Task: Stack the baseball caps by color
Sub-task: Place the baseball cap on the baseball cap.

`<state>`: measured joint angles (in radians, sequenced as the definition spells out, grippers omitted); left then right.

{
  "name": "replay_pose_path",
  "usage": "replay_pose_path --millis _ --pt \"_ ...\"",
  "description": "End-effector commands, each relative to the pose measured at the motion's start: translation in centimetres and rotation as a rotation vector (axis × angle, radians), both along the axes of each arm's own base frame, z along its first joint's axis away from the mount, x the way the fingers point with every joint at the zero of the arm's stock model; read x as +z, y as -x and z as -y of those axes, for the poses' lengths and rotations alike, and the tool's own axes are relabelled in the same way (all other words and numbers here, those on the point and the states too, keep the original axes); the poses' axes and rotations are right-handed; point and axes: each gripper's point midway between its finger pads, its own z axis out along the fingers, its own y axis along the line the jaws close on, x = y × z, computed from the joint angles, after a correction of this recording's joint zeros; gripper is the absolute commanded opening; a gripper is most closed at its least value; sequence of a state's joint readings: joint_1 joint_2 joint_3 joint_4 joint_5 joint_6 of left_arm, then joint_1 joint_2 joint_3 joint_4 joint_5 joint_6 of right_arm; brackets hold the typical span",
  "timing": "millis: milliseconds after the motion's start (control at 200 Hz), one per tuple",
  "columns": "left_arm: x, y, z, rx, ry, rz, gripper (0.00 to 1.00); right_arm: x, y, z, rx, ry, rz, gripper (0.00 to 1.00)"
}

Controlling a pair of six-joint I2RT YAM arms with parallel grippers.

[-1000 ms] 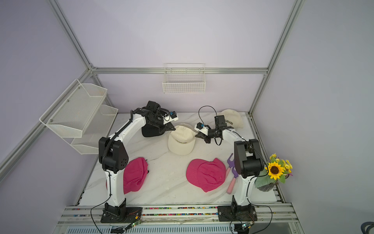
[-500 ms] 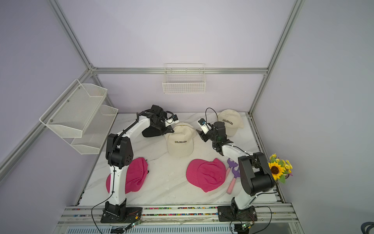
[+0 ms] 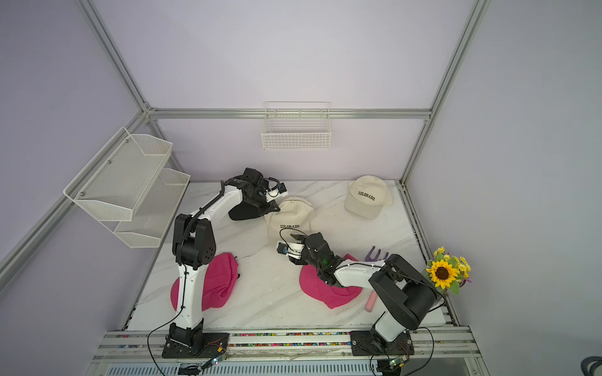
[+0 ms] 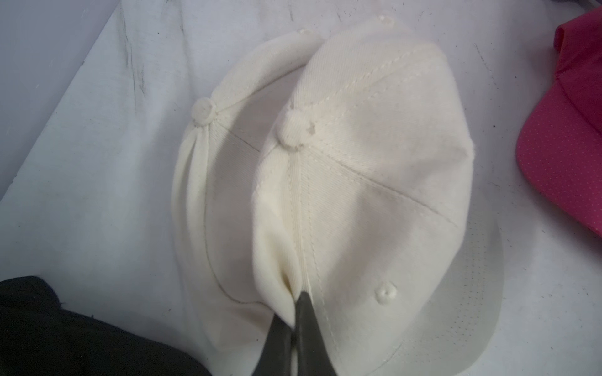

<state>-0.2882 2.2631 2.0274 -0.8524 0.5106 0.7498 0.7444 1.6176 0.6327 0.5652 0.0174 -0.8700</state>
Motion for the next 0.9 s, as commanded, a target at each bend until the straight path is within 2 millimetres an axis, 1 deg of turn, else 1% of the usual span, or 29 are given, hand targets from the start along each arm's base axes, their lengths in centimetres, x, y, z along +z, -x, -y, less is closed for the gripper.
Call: replay_pose_path --millis 0,100,130,205,290,345,506,576,671,731,781,841,896 --pt "1.2 -0.9 -0.1 0.012 0.018 0.031 0.0 -0.3 -0.5 0.4 -0.009 0.112 0.098 0.59" --pt "1.2 -0.8 0.0 0.008 0.024 0.028 0.0 -1.0 -0.7 0.7 -0.022 0.153 0.135 0.59" --pt "1.2 -0.8 0.0 0.007 0.025 0.029 0.0 -1.5 -0.6 0.9 -0.024 0.172 0.136 0.58" --pt "1.2 -0.9 0.0 0.008 0.025 0.029 0.0 -1.6 -0.9 0.9 -0.029 0.178 0.155 0.58" --pt "1.1 -0.8 0.0 0.009 0.021 0.026 0.0 -2.1 -0.7 0.5 0.0 0.194 0.157 0.58" --pt "1.1 -0.8 -0.1 0.009 0.019 0.025 0.0 -2.7 -0.4 0.4 0.027 0.211 0.149 0.58" --pt "1.1 -0.7 -0.1 0.005 0.019 0.022 0.0 -3.9 0.3 -0.8 0.113 0.236 0.111 0.58" --pt "1.1 -0.7 0.0 0.003 0.022 0.022 0.0 -4.5 -0.3 -0.9 0.099 0.256 0.117 0.57" --pt "1.1 -0.6 0.0 0.001 0.026 0.02 0.0 -5.1 -1.8 -0.5 0.028 0.276 0.146 0.56" --pt "1.1 -0.6 0.1 0.0 0.028 0.019 0.0 -5.2 -2.5 -0.4 -0.005 0.277 0.163 0.55" --pt "1.1 -0.6 0.1 -0.001 0.03 0.019 0.0 -5.1 -2.9 -0.4 -0.022 0.269 0.181 0.5" --pt "1.3 -0.5 0.2 -0.003 0.038 0.014 0.0 -4.6 -3.4 -0.6 -0.042 0.24 0.207 0.41" --pt "1.7 -0.2 0.4 -0.012 0.055 0.012 0.0 -3.9 -3.9 -0.7 -0.069 0.213 0.23 0.34"
